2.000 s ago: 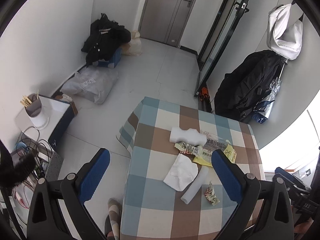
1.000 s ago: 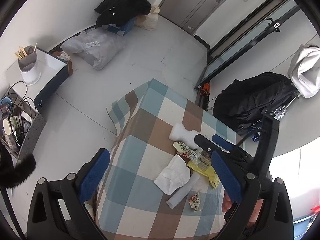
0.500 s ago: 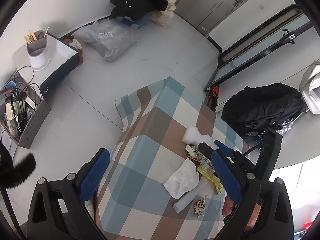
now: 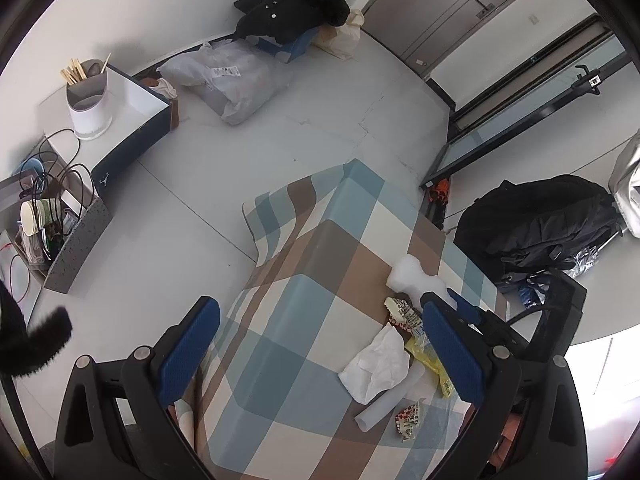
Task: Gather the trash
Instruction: 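Grasp the white foam piece with the right gripper and lift it, then grasp the white tissue with the left gripper while the right gripper holds the foam, then carry the foam and tissue toward the white bin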
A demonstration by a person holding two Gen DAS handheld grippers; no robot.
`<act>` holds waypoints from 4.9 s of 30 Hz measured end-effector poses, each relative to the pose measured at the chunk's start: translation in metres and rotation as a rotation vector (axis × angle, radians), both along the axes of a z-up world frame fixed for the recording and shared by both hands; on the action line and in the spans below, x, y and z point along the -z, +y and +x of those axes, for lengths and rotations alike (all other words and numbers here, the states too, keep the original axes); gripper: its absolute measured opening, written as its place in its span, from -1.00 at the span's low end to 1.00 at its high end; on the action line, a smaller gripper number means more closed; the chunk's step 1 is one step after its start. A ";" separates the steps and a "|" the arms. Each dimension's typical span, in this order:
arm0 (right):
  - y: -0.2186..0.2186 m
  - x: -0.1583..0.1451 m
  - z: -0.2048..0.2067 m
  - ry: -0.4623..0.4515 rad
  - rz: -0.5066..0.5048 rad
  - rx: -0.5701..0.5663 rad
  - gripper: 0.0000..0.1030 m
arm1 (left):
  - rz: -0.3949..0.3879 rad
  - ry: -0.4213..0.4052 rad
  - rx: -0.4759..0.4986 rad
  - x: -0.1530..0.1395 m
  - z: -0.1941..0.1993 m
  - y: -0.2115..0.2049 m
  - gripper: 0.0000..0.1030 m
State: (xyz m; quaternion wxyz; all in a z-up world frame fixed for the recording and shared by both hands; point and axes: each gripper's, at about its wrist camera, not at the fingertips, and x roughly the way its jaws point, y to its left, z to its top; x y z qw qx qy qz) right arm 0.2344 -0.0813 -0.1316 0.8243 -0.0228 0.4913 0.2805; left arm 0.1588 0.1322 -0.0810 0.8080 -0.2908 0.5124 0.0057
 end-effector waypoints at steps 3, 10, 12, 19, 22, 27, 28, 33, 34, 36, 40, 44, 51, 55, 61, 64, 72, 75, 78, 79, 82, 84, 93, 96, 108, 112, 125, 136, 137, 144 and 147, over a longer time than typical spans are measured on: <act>-0.008 -0.005 0.001 -0.001 0.027 0.024 -0.10 | 0.007 0.008 0.008 0.002 0.002 -0.004 0.94; -0.039 -0.028 -0.006 -0.043 0.087 0.083 -0.10 | 0.042 -0.015 0.058 0.000 0.000 -0.019 0.94; -0.049 -0.037 -0.011 -0.074 0.086 0.085 -0.10 | 0.055 -0.016 0.076 0.000 0.000 -0.026 0.94; -0.094 -0.057 -0.023 -0.120 0.140 0.163 -0.10 | 0.120 0.046 0.231 0.016 0.004 -0.059 0.85; -0.109 -0.061 -0.029 -0.134 0.145 0.180 -0.10 | 0.117 0.070 0.276 0.025 0.005 -0.070 0.79; -0.131 -0.063 -0.035 -0.131 0.144 0.206 -0.10 | 0.165 0.090 0.349 0.034 0.002 -0.097 0.76; -0.135 -0.063 -0.036 -0.128 0.149 0.211 -0.10 | 0.167 0.091 0.357 0.036 0.001 -0.099 0.76; -0.157 -0.061 -0.041 -0.122 0.155 0.238 -0.10 | 0.202 0.124 0.360 0.044 0.005 -0.109 0.51; -0.162 -0.061 -0.043 -0.120 0.157 0.243 -0.10 | 0.220 0.131 0.359 0.045 0.006 -0.112 0.51; -0.168 -0.060 -0.044 -0.115 0.159 0.251 -0.10 | 0.287 0.147 0.351 0.049 0.005 -0.118 0.50; -0.180 -0.061 -0.049 -0.115 0.164 0.259 -0.10 | 0.302 0.155 0.375 0.054 0.004 -0.129 0.47; -0.187 -0.061 -0.051 -0.118 0.167 0.259 -0.10 | 0.384 0.150 0.388 0.054 0.004 -0.135 0.26; -0.195 -0.059 -0.056 -0.112 0.159 0.263 -0.10 | 0.459 0.154 0.396 0.053 0.004 -0.137 -0.33; -0.199 -0.059 -0.057 -0.104 0.157 0.273 -0.10 | 0.459 0.150 0.404 0.052 0.005 -0.139 -0.58; -0.199 -0.062 -0.059 -0.115 0.164 0.274 -0.10 | 0.459 0.146 0.393 0.051 0.003 -0.139 -0.80; -0.196 -0.061 -0.059 -0.110 0.158 0.270 -0.10 | 0.450 0.140 0.390 0.048 0.003 -0.136 -0.81; -0.187 -0.061 -0.060 -0.099 0.170 0.278 -0.10 | 0.414 0.123 0.374 0.040 0.000 -0.131 -0.81; -0.183 -0.061 -0.066 -0.101 0.168 0.291 -0.10 | 0.406 0.107 0.375 0.034 -0.003 -0.128 -0.82; -0.178 -0.063 -0.071 -0.101 0.174 0.299 -0.10 | 0.386 0.085 0.373 0.028 -0.006 -0.125 -0.81; -0.177 -0.064 -0.073 -0.105 0.174 0.300 -0.10 | 0.379 0.079 0.370 0.026 -0.007 -0.124 -0.81; -0.175 -0.066 -0.079 -0.108 0.176 0.307 -0.10 | 0.342 0.052 0.363 0.018 -0.011 -0.119 -0.82; -0.174 -0.067 -0.087 -0.112 0.179 0.320 -0.10 | 0.315 0.034 0.359 0.014 -0.015 -0.117 -0.82; -0.171 -0.065 -0.134 -0.102 0.205 0.408 -0.10 | 0.220 -0.077 0.351 -0.010 -0.034 -0.105 -0.82; -0.171 -0.064 -0.149 -0.107 0.201 0.427 -0.10 | 0.208 -0.124 0.350 -0.019 -0.042 -0.103 -0.82; -0.175 -0.074 -0.210 -0.138 0.257 0.475 -0.10 | 0.209 -0.217 0.397 -0.041 -0.073 -0.107 -0.82; -0.181 -0.091 -0.230 -0.177 0.289 0.481 -0.10 | 0.207 -0.226 0.437 -0.052 -0.081 -0.119 -0.82; -0.249 -0.155 -0.291 -0.324 0.310 0.563 -0.10 | 0.146 -0.354 0.564 -0.109 -0.117 -0.202 -0.82; -0.351 -0.163 -0.342 -0.406 0.287 0.750 -0.10 | 0.107 -0.376 0.812 -0.116 -0.129 -0.321 -0.82; -0.362 -0.161 -0.347 -0.404 0.284 0.772 -0.09 | 0.091 -0.360 0.851 -0.112 -0.129 -0.337 -0.81; -0.442 -0.113 -0.367 -0.318 0.238 0.955 -0.09 | 0.059 -0.284 1.069 -0.086 -0.133 -0.422 -0.81; -0.470 -0.083 -0.372 -0.247 0.236 1.021 -0.09 | 0.029 -0.229 1.139 -0.070 -0.128 -0.449 -0.81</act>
